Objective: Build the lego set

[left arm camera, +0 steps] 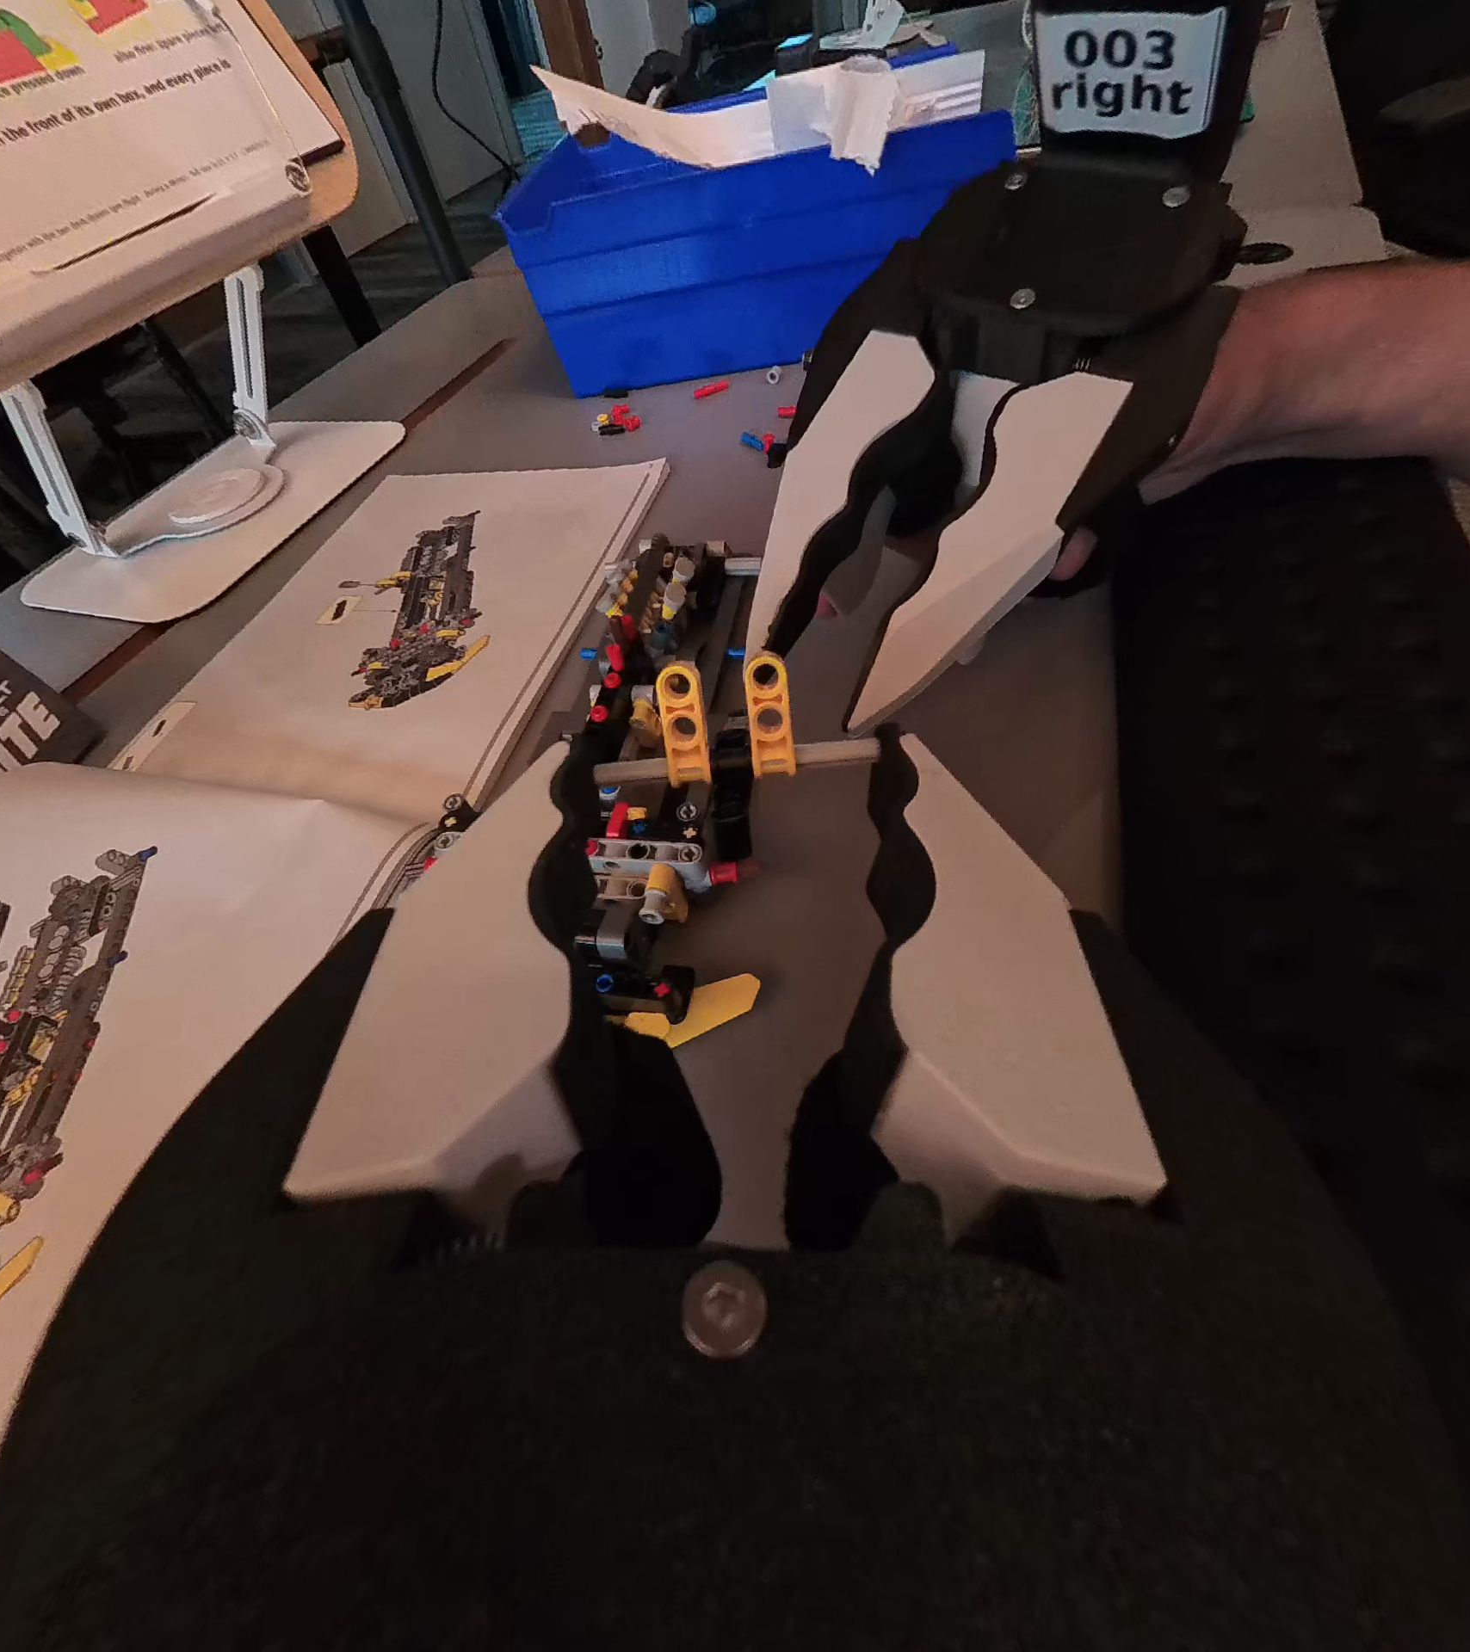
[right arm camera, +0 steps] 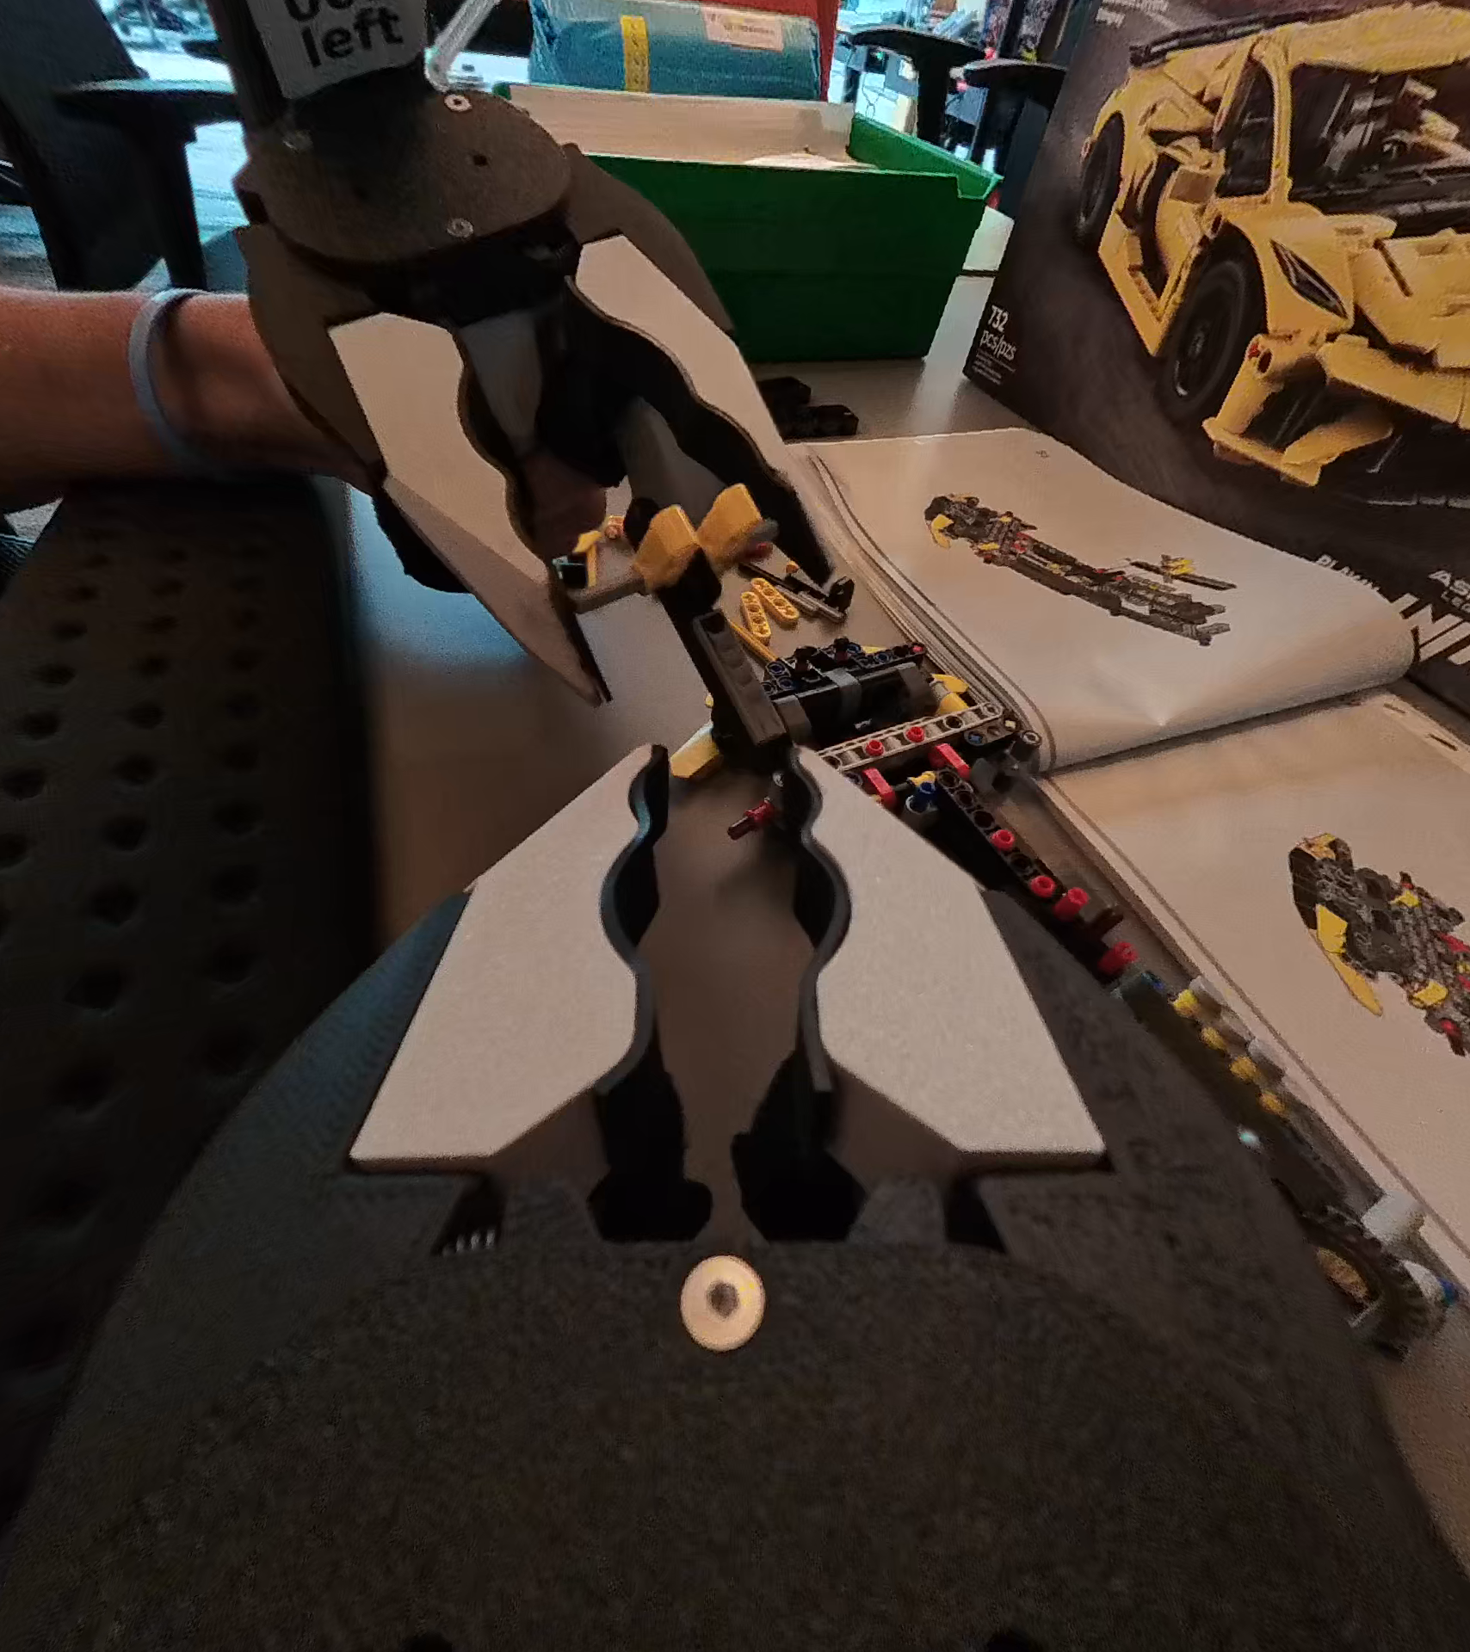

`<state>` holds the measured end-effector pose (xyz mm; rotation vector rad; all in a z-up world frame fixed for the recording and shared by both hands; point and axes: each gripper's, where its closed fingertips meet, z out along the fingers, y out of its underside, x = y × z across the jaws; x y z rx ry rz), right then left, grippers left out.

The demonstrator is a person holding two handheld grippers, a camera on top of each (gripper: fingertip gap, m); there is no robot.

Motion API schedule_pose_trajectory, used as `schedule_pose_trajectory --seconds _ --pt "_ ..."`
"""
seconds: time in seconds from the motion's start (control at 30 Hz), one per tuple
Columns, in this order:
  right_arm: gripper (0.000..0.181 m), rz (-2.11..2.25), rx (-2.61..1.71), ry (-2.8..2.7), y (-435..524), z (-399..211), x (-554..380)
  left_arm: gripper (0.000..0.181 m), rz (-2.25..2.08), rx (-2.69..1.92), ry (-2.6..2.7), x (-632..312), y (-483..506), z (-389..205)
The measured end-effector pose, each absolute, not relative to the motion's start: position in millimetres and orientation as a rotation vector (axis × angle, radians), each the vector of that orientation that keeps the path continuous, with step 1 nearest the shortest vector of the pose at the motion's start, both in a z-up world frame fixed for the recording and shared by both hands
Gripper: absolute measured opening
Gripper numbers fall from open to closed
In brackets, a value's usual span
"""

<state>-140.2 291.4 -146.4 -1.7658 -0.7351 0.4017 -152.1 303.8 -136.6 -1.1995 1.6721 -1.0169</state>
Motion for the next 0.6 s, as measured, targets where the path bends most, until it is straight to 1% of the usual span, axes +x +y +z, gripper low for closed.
schedule_pose_trajectory --seconds 0.23,0.27,0.33,0.37,0.43,0.53,0.6 --pt "0.029 0.427 -1.777 -0.712 292 -146 -139 0.059 -1.071 -1.173 1.678 -154 296 -132" --pt "0.031 0.455 -1.767 -0.713 290 -144 -141 0.060 -1.097 -1.160 1.683 -155 293 -130" --pt "0.043 0.603 -1.689 -0.717 280 -128 -154 0.060 -1.223 -1.104 1.698 -159 277 -120" --pt "0.044 0.688 -1.649 -0.702 275 -119 -159 0.060 -1.300 -1.078 1.681 -162 270 -111" --pt "0.044 0.797 -1.636 -0.681 270 -113 -163 0.060 -1.396 -1.057 1.655 -166 266 -101" --pt "0.041 0.841 -1.672 -0.670 270 -116 -163 0.059 -1.476 -1.050 1.618 -169 266 -92" --pt "0.032 0.851 -1.678 -0.679 268 -117 -164 0.060 -1.486 -1.055 1.618 -170 266 -91"
